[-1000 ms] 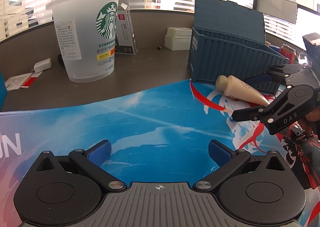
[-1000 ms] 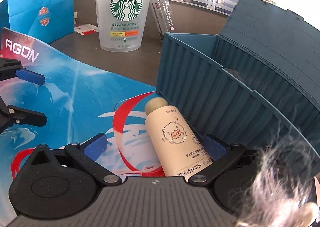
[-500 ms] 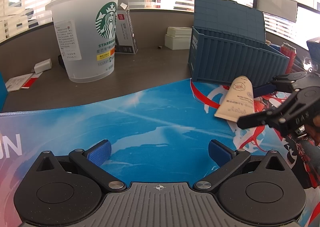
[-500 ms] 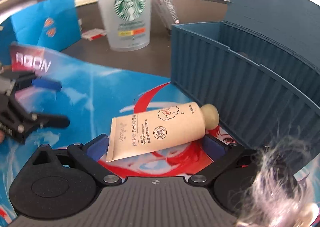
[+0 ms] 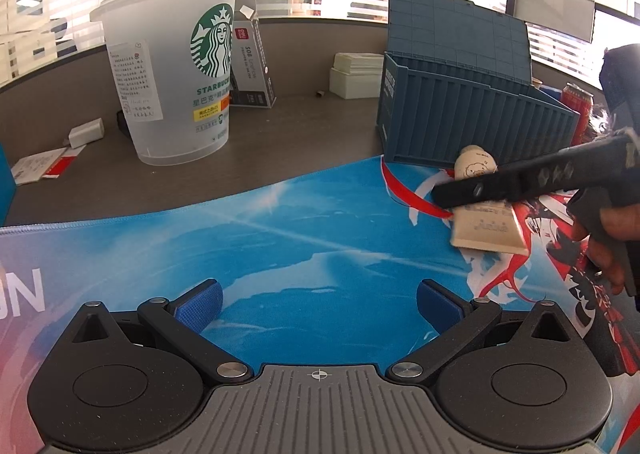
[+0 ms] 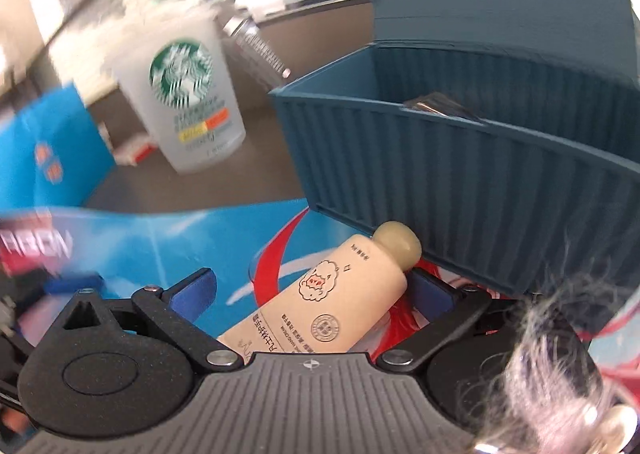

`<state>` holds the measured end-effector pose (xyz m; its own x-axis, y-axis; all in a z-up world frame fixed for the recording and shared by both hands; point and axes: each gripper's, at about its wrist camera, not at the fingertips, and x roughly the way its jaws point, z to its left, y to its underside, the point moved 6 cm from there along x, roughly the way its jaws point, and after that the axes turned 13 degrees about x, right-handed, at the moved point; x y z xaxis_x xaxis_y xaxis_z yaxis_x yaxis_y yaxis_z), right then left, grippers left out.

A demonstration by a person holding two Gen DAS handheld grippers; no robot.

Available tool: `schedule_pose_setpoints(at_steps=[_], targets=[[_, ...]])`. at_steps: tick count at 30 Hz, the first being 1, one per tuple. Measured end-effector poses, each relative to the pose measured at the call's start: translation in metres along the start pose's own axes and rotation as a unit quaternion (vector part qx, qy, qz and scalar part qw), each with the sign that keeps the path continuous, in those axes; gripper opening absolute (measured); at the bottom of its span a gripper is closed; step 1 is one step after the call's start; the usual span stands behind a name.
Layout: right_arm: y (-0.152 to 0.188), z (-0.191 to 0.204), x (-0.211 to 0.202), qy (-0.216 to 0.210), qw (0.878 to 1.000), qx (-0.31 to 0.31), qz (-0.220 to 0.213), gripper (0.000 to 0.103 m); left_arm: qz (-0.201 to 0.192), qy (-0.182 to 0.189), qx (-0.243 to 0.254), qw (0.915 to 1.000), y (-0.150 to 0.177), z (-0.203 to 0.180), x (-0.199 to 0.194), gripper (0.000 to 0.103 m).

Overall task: Organize rigid objects
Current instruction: 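Grasp the beige cream tube with the right gripper and lift it, then carry the beige tube with the right gripper over the teal box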

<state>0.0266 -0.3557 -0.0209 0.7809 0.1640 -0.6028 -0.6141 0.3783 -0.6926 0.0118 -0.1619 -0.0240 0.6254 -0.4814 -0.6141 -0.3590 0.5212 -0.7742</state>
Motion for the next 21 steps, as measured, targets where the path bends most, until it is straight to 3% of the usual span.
schedule_pose_setpoints(at_steps=[3, 7, 15, 21], targets=[[0.006, 0.013, 0.007, 0.027, 0.997, -0.069, 0.001, 0.087, 0.001, -0.002, 0.0, 1.0, 0.0, 0.0, 0.0, 0.103], [0.007, 0.022, 0.011, 0.03, 0.992, -0.122, -0.004, 0.043, 0.003, -0.005, 0.001, 1.0, 0.0, -0.001, 0.001, 0.103], [0.014, 0.035, 0.008, 0.01, 0.986, -0.169, 0.013, 0.041, 0.005, -0.01, 0.003, 0.9999, 0.0, 0.0, 0.001, 0.103], [0.019, 0.034, 0.0, -0.005, 0.987, -0.157, 0.015, 0.041, 0.006, -0.011, 0.005, 0.9999, 0.0, -0.001, 0.001, 0.103]])
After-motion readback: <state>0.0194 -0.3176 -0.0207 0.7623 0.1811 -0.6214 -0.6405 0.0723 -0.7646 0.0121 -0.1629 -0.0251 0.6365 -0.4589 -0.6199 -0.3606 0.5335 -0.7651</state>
